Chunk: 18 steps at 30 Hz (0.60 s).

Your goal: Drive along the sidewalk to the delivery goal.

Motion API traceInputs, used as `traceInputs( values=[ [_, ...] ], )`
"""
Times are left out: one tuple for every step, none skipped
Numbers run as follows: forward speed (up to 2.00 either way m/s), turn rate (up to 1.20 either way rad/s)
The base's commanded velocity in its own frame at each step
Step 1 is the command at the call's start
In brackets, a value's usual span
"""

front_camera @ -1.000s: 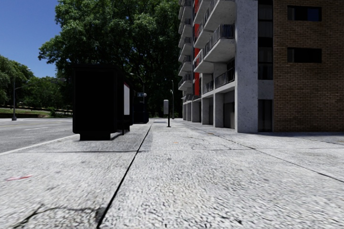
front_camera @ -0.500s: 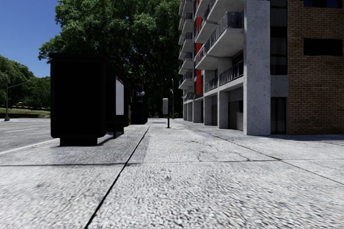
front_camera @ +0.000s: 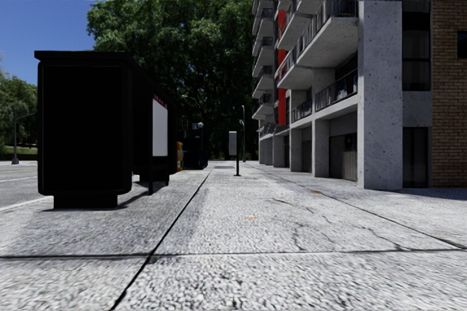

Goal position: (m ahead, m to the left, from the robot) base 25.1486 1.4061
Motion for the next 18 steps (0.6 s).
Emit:
traceInputs(
  values=[
    [2.0,0.0],
    [2.0,0.0],
    [2.0,0.0],
    [2.0,0.0],
    [2.0,0.0],
    [2.0,0.0],
    [2.0,0.0],
    [2.0,0.0],
    [2.0,0.0],
    [2.0,0.0],
    [2.0,0.0],
    [2.0,0.0],
    [2.0,0.0],
    [2.0,0.0],
    [2.0,0.0],
    [2.0,0.0],
    [2.0,0.0],
    [2.0,0.0]
  ],
)
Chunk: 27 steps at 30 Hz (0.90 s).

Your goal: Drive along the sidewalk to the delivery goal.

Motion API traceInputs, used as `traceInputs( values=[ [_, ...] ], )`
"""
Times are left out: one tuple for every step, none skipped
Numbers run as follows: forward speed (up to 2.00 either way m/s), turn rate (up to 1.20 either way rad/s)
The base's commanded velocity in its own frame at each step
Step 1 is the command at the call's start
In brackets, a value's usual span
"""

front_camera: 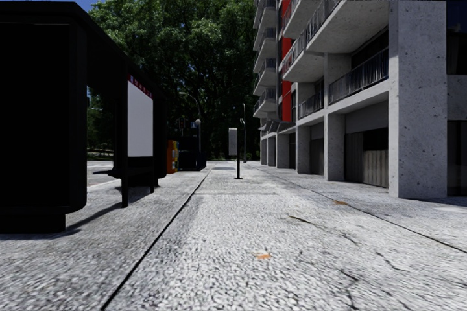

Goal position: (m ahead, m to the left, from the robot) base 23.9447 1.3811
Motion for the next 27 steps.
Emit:
traceInputs(
  values=[
    [2.0,0.0],
    [2.0,0.0],
    [2.0,0.0],
    [2.0,0.0],
    [2.0,0.0],
    [2.0,0.0],
    [2.0,0.0],
    [2.0,-0.47],
    [2.0,-0.47],
    [2.0,-0.75],
    [2.0,-0.95],
    [2.0,-1.2],
    [2.0,-1.2],
    [2.0,-1.2],
    [2.0,-0.38],
    [2.0,0.0],
    [2.0,0.0],
    [2.0,0.0],
    [2.0,0.0],
    [2.0,0.0],
    [2.0,0.0],
    [2.0,0.0],
    [2.0,0.0],
    [2.0,0.0],
    [2.0,0.0],
    [2.0,0.0],
    [2.0,0.0]
  ],
)
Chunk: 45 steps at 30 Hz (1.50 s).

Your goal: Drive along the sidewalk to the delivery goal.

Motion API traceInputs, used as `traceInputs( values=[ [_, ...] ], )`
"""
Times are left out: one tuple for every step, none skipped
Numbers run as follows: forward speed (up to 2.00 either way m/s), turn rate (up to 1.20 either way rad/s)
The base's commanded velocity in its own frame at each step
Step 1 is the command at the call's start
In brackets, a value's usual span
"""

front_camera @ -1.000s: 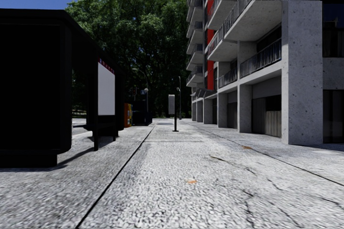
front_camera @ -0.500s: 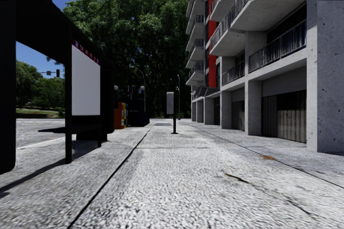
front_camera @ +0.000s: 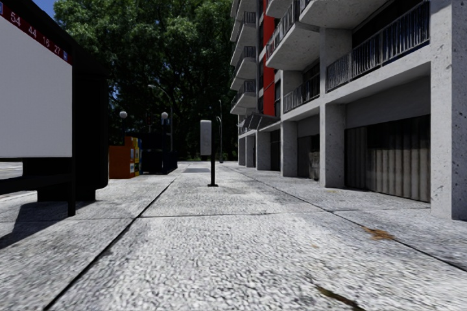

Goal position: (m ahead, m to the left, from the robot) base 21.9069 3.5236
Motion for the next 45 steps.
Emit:
traceInputs(
  values=[
    [2.0,0.0],
    [2.0,0.0],
    [2.0,0.0],
    [2.0,0.0],
    [2.0,0.0],
    [2.0,0.0],
    [2.0,0.0],
    [2.0,0.0],
    [2.0,-0.46],
    [2.0,-0.65],
    [2.0,-0.89],
    [2.0,-0.95],
    [2.0,-0.51],
    [2.0,-0.51],
    [2.0,0.0],
    [2.0,0.0],
    [2.0,0.0],
    [2.0,0.0],
    [2.0,0.0],
    [2.0,0.0],
    [2.0,0.0],
    [2.0,0.0],
    [2.0,0.0],
    [2.0,0.0],
    [2.0,0.0],
    [2.0,0.0],
    [2.0,0.0],
    [2.0,0.0],
    [2.0,0.0],
    [2.0,0.0],
    [2.0,0.0],
    [2.0,0.0],
    [2.0,0.0],
    [2.0,0.0],
    [2.0,0.0],
    [2.0,0.0],
    [2.0,0.0],
    [2.0,0.0],
    [2.0,0.0],
    [2.0,0.0],
    [2.0,0.0],
    [2.0,0.0],
    [2.0,0.0],
    [2.0,0.0],
    [2.0,0.0]
  ],
)
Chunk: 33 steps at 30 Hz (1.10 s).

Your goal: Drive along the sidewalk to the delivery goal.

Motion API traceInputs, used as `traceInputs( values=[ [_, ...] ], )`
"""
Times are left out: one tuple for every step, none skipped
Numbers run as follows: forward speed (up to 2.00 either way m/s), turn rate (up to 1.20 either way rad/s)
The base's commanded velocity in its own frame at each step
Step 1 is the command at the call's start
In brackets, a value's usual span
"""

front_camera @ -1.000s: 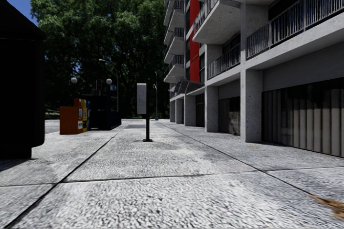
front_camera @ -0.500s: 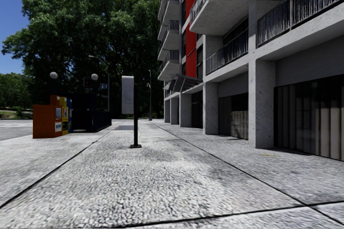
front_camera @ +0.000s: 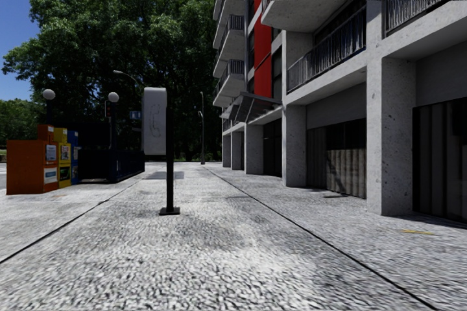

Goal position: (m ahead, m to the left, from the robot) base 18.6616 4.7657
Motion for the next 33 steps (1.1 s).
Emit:
traceInputs(
  values=[
    [2.0,0.0],
    [2.0,0.0],
    [2.0,0.0],
    [2.0,0.0],
    [2.0,0.0],
    [2.0,0.0],
    [2.0,0.0],
    [2.0,0.0],
    [2.0,0.0],
    [2.0,0.0],
    [2.0,0.0],
    [2.0,0.0],
    [2.0,0.0],
    [2.0,0.0],
    [2.0,0.0],
    [2.0,0.0],
    [2.0,0.0],
    [2.0,0.0],
    [2.0,0.0],
    [2.0,0.0],
    [2.0,0.0],
    [2.0,0.0],
    [2.0,0.0],
    [2.0,0.0],
    [2.0,0.0],
    [2.0,0.0],
    [2.0,0.0],
    [2.0,0.0],
    [2.0,0.0],
    [2.0,0.0],
    [2.0,0.0],
    [2.0,0.0],
    [2.0,0.0]
  ],
)
